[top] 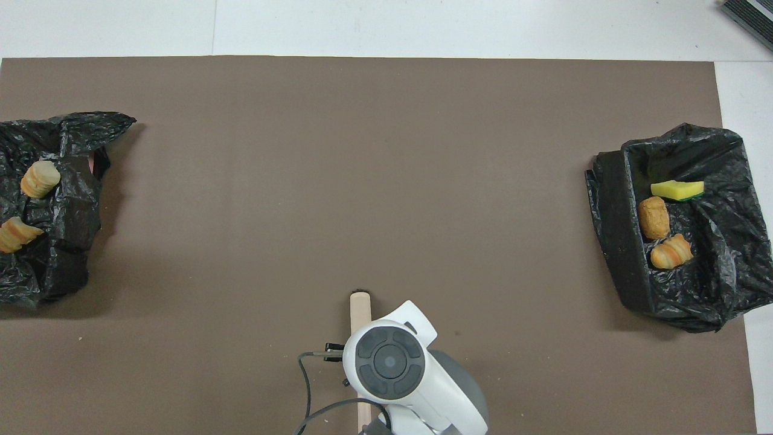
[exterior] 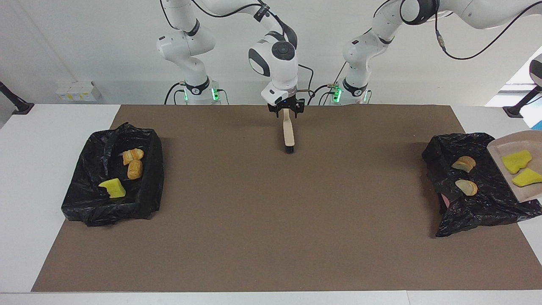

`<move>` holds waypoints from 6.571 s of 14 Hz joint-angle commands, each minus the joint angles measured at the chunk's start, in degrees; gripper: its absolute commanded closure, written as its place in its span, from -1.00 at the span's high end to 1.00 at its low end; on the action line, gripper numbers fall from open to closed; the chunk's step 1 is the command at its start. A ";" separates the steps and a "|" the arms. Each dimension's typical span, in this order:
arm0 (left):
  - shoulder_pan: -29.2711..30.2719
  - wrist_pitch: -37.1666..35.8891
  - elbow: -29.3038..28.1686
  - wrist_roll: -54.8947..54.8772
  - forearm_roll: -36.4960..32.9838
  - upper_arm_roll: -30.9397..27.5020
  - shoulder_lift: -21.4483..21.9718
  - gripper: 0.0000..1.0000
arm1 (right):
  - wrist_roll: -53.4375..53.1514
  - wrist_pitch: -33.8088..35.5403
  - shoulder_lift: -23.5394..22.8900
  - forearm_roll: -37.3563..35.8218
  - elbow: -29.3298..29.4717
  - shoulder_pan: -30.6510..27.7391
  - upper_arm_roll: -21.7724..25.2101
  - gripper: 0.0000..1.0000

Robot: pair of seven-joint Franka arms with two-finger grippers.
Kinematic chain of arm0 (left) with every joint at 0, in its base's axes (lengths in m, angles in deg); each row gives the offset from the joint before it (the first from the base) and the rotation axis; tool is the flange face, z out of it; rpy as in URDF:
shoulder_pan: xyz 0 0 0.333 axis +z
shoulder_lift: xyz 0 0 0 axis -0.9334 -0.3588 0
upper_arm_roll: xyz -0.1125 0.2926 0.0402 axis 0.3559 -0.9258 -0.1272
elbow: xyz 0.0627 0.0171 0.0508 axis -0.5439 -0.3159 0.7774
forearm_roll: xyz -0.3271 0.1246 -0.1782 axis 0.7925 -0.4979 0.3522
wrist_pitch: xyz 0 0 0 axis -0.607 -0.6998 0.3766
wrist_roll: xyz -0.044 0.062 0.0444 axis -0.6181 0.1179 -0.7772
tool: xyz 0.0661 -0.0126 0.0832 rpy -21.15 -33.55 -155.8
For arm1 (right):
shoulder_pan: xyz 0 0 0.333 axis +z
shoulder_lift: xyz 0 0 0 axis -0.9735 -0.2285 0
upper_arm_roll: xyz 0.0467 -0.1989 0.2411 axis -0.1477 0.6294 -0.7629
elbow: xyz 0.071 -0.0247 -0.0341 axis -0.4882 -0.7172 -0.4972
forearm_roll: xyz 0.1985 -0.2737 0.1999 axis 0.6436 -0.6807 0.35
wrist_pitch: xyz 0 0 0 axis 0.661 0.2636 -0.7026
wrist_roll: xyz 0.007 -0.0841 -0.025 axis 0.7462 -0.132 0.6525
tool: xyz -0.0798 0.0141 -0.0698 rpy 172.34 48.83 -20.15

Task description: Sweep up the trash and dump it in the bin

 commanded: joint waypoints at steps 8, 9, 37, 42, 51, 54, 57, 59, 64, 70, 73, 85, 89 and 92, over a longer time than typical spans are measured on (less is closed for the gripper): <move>-3.58 4.73 -20.54 19.49 -17.97 -0.50 14.16 -1.00 | 16.55 1.92 6.21 -1.35 5.68 -15.55 -0.40 1.00; -3.67 4.64 -20.36 19.41 -17.97 -0.50 14.16 -1.00 | 18.13 3.67 6.12 -1.35 7.95 -16.96 -0.40 1.00; -30.37 -19.09 -23.78 40.29 30.71 0.12 16.09 -1.00 | 26.06 33.48 1.55 -13.83 33.73 -14.42 21.75 1.00; -39.42 -18.03 -26.25 60.93 36.43 0.20 13.72 -1.00 | 26.41 33.39 1.90 -10.67 32.68 -16.00 21.84 1.00; -55.68 -6.62 -27.13 97.60 49.34 0.12 8.81 -1.00 | 26.76 33.04 1.99 -10.58 32.50 -16.71 21.84 1.00; -58.33 -1.44 -27.47 109.20 51.37 0.12 7.13 -1.00 | 26.76 32.87 1.99 -10.58 32.50 -16.71 21.66 1.00; -58.43 5.85 -30.54 117.20 51.99 0.20 5.36 -1.00 | 26.76 32.69 1.90 -10.58 32.50 -16.71 21.66 1.00; -57.73 6.49 -31.25 120.12 53.74 0.20 5.63 -1.00 | 26.76 32.69 1.99 -10.58 32.50 -16.71 21.66 1.00; -57.55 12.55 -35.65 120.57 58.85 0.12 5.11 -0.88 | 26.68 32.60 1.99 -10.58 32.50 -16.71 21.66 1.00; -57.20 8.97 -33.55 119.51 58.76 -0.59 7.03 1.00 | 26.59 32.60 1.90 -10.58 32.59 -17.94 21.75 1.00; -54.48 2.46 -29.68 119.52 58.67 -0.76 7.91 1.00 | 26.59 32.60 1.90 -10.58 32.59 -18.46 21.75 1.00; -33.48 -0.80 -26.52 107.94 57.79 -0.76 14.33 1.00 | 26.76 32.16 1.81 -10.58 32.59 -18.82 21.75 1.00; -26.19 -4.75 -22.74 96.15 54.90 -0.76 14.68 1.00 | 33.26 28.82 1.55 -10.58 32.24 -19.43 21.75 1.00; -24.24 -12.12 -17.04 95.78 51.21 -0.76 14.68 1.00 | 33.79 28.65 1.90 -10.58 31.27 -19.87 21.75 1.00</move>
